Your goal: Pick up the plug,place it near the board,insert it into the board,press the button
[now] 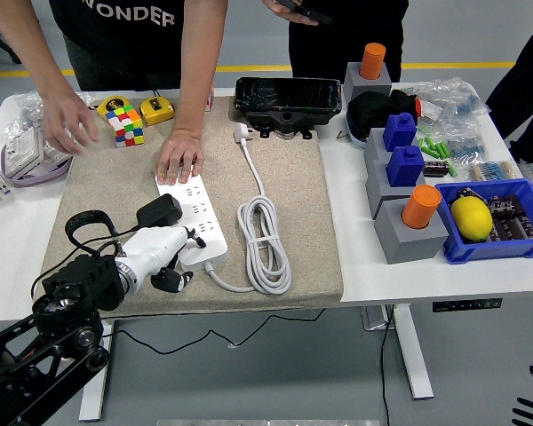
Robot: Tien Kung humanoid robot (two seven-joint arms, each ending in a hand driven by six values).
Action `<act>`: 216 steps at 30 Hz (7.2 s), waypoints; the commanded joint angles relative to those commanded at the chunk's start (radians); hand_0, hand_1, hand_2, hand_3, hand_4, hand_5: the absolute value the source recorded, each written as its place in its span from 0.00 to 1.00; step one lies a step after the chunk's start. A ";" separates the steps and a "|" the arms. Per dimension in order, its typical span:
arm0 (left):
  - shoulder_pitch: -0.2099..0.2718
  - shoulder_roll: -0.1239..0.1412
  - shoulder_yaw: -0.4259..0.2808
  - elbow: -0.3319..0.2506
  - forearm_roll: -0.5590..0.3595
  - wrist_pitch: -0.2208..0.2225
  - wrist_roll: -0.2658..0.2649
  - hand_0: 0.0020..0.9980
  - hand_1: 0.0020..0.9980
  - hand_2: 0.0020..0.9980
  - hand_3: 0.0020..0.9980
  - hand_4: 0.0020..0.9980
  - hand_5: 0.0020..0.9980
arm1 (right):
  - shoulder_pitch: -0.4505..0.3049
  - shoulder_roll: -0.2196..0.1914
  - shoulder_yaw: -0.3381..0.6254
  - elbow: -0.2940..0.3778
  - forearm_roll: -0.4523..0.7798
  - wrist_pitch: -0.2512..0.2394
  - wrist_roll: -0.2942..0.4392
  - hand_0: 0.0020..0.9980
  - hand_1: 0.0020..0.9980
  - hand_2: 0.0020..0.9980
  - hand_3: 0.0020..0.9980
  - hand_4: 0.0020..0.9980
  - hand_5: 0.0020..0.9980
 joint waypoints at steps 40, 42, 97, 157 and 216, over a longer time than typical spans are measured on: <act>0.017 0.000 -0.070 -0.145 0.050 0.121 -0.067 0.23 0.12 0.24 0.80 0.60 0.00 | -0.001 0.002 0.002 0.000 -0.003 -0.001 -0.001 0.67 0.58 0.60 0.64 1.00 1.00; 0.017 -0.001 -0.071 -0.133 0.049 0.110 -0.066 0.23 0.12 0.24 0.80 0.60 0.00 | -0.001 0.002 0.002 0.000 -0.003 -0.001 -0.001 0.67 0.58 0.60 0.64 1.00 1.00; 0.020 -0.011 -0.059 0.017 0.026 0.058 -0.071 0.17 0.00 0.10 0.72 0.36 0.00 | -0.009 0.005 0.007 0.000 -0.009 -0.001 0.000 0.67 0.58 0.60 0.64 1.00 1.00; 0.018 -0.034 -0.057 0.075 0.039 0.087 -0.096 0.17 0.00 0.10 0.77 0.33 0.00 | -0.006 0.005 0.011 0.000 -0.008 -0.003 -0.001 0.67 0.58 0.60 0.64 1.00 1.00; -0.076 -0.115 -0.234 0.387 -0.091 0.333 -0.378 0.66 0.74 0.76 0.80 1.00 0.27 | -0.011 0.010 0.014 0.000 -0.023 -0.005 -0.007 0.67 0.58 0.60 0.64 1.00 1.00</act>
